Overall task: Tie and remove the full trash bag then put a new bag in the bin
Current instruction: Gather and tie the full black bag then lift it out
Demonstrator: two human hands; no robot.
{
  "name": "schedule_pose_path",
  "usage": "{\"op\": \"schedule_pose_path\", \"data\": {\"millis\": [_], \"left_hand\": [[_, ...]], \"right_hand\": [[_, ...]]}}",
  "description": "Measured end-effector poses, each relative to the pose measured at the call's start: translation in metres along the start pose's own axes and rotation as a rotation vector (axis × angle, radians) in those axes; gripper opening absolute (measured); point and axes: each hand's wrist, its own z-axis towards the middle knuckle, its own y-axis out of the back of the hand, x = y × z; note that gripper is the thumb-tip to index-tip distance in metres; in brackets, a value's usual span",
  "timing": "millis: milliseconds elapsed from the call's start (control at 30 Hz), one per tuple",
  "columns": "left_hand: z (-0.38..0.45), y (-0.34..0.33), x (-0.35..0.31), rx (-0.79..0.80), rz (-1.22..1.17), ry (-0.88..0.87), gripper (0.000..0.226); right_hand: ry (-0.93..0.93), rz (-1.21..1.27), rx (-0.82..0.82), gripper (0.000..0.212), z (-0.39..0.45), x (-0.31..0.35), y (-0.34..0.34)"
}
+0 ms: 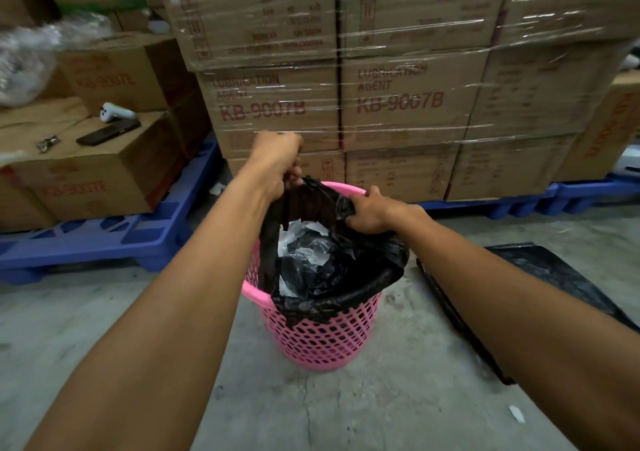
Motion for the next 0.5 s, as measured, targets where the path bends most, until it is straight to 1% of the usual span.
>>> {"op": "schedule_pose_path", "data": {"millis": [67,133,233,267,300,333,367,400,433,500], "left_hand": [[-0.005,-0.005,0.004,0.09,0.075,0.041,0.011],[-0.007,-0.009,0.008,0.139,0.133,0.041,0.017],[-0.005,-0.016,0.005,0.111,0.14,-0.044,0.022],[-0.004,-0.019,0.004,0.08,0.152,-0.088,0.022],[-0.002,-0.019,0.002,0.042,0.18,-0.135,0.021],[-0.001,-0.02,0.001,0.001,0.214,-0.186,0.02],[-0.001,-0.019,0.0,-0.043,0.258,-0.236,0.018],[-0.001,-0.018,0.0,-0.085,0.326,-0.281,0.017],[-0.002,-0.016,-0.001,-0.117,0.418,-0.313,0.018],[-0.005,-0.012,0.0,-0.157,0.651,-0.367,0.017]], "right_hand": [[0.02,-0.039,0.115,0.083,-0.004,0.002,0.002],[0.053,-0.08,0.192,0.089,-0.007,0.006,0.003],[0.105,-0.066,0.36,0.098,-0.013,0.005,0.001],[0.103,-0.099,0.423,0.096,-0.015,0.002,-0.001],[0.098,-0.185,0.465,0.087,-0.02,0.002,-0.001],[0.087,-0.31,0.449,0.073,-0.024,0.001,-0.003],[0.093,-0.414,0.383,0.057,-0.026,0.002,-0.005],[0.111,-0.464,0.304,0.045,-0.027,0.002,-0.007],[0.127,-0.449,0.236,0.041,-0.029,0.003,-0.006],[0.131,-0.328,0.103,0.038,-0.028,0.001,-0.001]]}}
